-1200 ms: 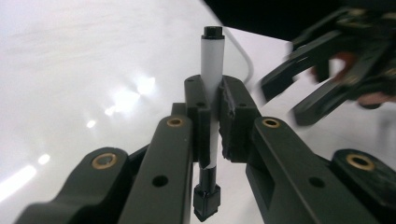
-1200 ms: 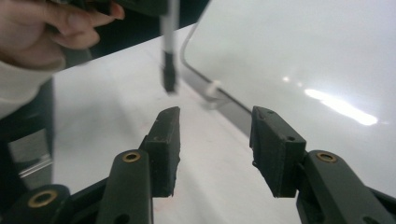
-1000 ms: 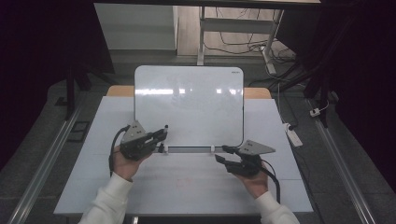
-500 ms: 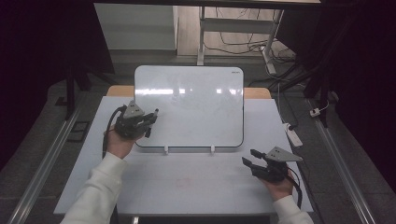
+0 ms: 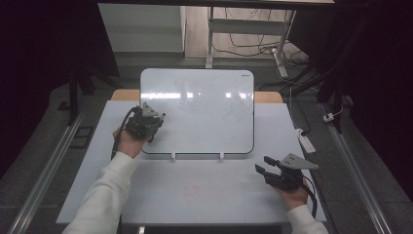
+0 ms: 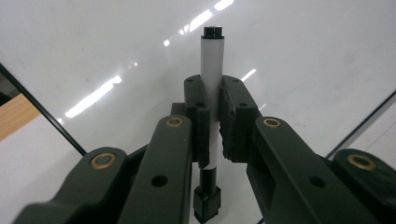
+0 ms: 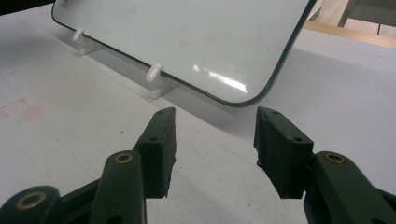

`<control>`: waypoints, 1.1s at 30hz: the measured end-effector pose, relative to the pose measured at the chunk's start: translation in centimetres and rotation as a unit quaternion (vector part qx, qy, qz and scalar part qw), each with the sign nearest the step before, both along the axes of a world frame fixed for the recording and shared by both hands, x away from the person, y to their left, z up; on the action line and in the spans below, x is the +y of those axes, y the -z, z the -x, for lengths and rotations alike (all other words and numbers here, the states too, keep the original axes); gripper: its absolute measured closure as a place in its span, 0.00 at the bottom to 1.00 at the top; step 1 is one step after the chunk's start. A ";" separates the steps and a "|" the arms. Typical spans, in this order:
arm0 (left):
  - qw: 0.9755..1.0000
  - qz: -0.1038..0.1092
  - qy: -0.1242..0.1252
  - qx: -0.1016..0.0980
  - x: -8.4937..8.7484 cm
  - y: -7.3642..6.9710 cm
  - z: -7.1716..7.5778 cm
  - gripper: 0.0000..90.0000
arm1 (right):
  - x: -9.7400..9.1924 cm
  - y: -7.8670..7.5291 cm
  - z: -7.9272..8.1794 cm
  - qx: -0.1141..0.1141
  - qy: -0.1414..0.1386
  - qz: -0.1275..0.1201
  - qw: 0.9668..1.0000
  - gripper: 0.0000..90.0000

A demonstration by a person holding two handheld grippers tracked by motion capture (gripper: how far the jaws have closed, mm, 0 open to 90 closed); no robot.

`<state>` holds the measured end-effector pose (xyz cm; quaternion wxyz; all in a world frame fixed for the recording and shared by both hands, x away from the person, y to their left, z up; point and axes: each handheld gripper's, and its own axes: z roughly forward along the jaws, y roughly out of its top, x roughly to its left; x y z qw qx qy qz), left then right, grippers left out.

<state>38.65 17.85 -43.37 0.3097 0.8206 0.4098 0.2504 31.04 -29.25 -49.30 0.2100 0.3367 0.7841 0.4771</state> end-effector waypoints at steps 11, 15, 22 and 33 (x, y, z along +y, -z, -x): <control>1.000 -0.017 -0.005 -0.003 -0.6 1.3 -1.2 0.89 | 0.1 0.2 -0.1 0.004 -0.002 0.002 1.000 0.54; 1.000 -0.022 -0.004 -0.005 -0.7 1.5 -1.3 0.88 | 0.0 0.1 -0.1 0.005 -0.001 0.002 1.000 0.54; 1.000 -0.022 -0.006 -0.013 -0.5 1.5 -1.2 0.79 | 0.0 0.2 -0.2 0.008 -0.003 0.000 1.000 0.54; 0.995 0.079 0.000 -0.058 3.0 -0.2 3.0 0.51 | -0.4 0.1 -0.2 0.007 -0.006 -0.004 1.000 0.53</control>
